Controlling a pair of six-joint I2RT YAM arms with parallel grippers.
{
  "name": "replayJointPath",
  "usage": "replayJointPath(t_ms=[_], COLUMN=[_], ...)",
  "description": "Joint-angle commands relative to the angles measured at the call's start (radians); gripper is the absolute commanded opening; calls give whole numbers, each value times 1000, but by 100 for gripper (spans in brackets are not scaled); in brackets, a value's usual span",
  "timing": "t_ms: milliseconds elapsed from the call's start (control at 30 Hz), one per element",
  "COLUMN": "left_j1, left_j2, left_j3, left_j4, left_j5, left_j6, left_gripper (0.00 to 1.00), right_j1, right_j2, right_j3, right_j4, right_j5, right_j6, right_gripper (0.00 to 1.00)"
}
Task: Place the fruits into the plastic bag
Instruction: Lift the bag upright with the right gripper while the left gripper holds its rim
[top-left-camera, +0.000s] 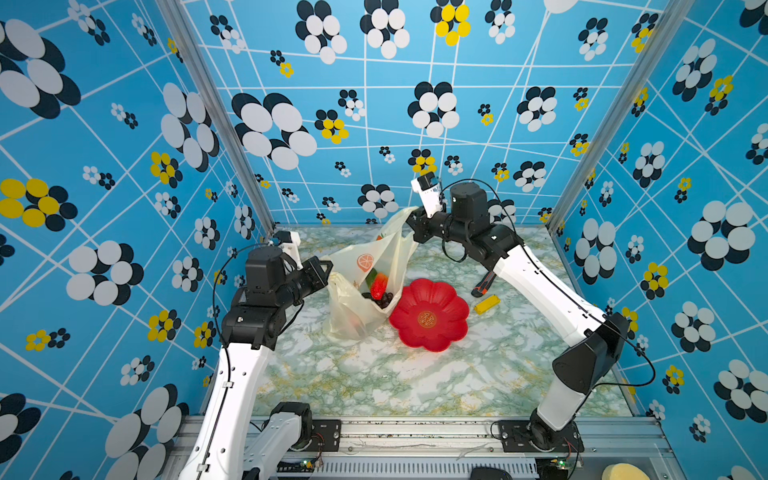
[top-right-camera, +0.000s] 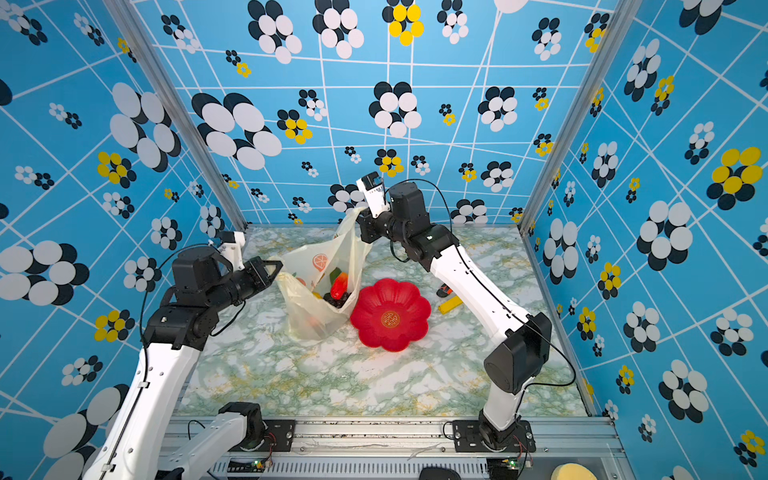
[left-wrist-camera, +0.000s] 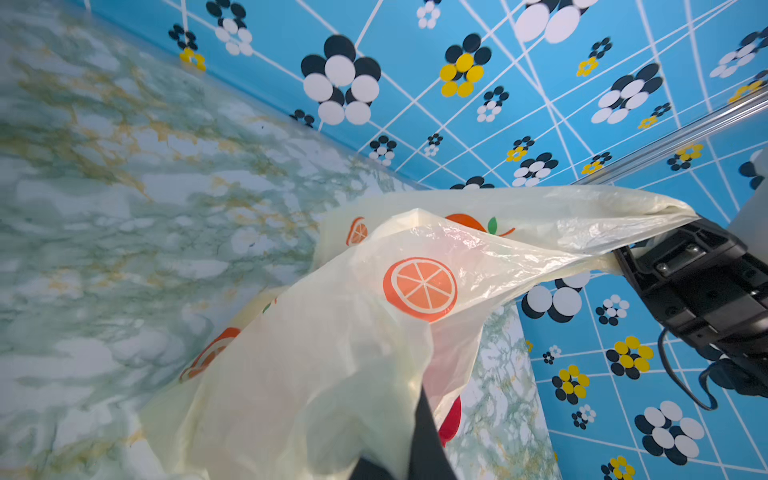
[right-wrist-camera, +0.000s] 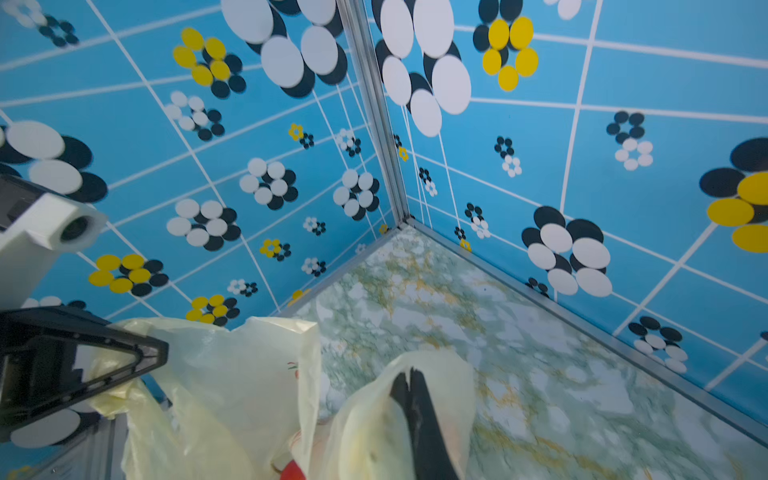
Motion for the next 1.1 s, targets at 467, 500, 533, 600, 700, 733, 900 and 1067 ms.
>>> replayJointPath(t_ms=[467,500,533,600,700,733,900,1067], left_j1=[13,13,13,13,13,15,17,22], left_j2=[47,44,38,36,43,44,15,-50], left_j3=[-93,-99,-101,-101,-102,-103,-116,-152], left_j4=[168,171,171,164,147,142,123,96], left_j5=[47,42,37,32,37,38,19,-26], left_j6=[-56,-56,-55,-48,-45,-47,-21,33], left_gripper=[0,0,0,5,28,35,70,94], right_j1=[-80,-91,-100,-108,-113,-114,-119,-133], right_j2=[55,61,63,70,88,93,42,-120], right_j3=[-51,-56,-59,-55,-38,-32,-108,-263], right_j4=[82,94,105,107,86,70,36,12], right_j5=[5,-8,-16,-17,-45,-58,-46,51], right_j6=[194,215,231,240,234,234,211,151], right_gripper=[0,0,0,0,21,34,68,99])
